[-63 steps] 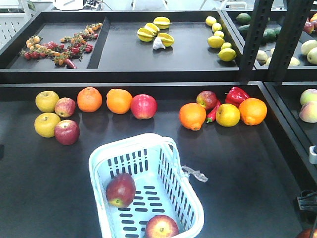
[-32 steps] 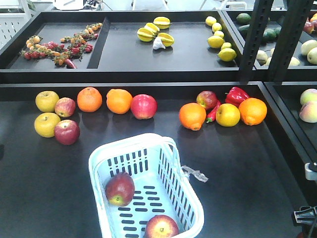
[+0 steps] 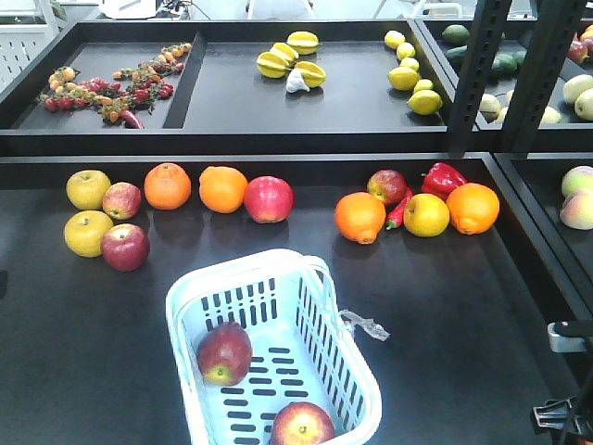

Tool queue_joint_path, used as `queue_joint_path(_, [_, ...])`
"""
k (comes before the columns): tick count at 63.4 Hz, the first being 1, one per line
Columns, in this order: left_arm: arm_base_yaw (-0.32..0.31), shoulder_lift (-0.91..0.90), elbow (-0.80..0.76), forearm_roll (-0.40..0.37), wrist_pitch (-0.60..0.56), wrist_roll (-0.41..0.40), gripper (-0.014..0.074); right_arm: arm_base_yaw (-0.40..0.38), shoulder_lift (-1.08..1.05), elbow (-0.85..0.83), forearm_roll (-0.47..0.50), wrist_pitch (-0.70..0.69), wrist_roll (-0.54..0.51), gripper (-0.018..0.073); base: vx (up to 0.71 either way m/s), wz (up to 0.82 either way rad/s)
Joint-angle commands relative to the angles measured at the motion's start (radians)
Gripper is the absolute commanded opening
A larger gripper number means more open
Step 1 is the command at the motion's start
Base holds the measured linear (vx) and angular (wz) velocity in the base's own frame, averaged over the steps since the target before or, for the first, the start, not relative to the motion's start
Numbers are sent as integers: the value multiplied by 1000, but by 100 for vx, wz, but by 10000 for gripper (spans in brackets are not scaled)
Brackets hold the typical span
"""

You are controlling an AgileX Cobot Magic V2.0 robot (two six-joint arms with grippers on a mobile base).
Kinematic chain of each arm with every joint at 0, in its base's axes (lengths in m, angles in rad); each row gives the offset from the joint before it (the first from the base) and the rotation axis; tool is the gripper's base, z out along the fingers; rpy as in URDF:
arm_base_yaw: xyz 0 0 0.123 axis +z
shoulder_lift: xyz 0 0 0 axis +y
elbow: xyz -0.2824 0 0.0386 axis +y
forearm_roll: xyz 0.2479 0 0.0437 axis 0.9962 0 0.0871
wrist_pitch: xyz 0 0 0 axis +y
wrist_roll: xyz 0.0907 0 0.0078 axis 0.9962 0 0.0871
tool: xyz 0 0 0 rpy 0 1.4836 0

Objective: Pick three apples into basket with both arms
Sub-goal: 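Move the right gripper back to the red apple near the table edge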

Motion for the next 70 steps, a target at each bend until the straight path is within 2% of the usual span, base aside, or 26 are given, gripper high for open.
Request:
queue_joint_path(1, [1, -3, -23, 18, -50, -8, 586, -5, 2, -19, -21, -25, -2, 595, 0, 0])
queue_joint_path(37, [1, -3, -23, 18, -50, -8, 586, -5, 160, -25, -78, -133, 18, 595, 0, 0])
queue_joint_path(58, [1, -3, -23, 18, -50, -8, 586, -5, 226, -25, -79, -168, 31, 595, 0, 0])
queue_joint_path(70, [1, -3, -23, 18, -50, -8, 586, -5, 227, -25, -77, -165, 32, 529, 0, 0])
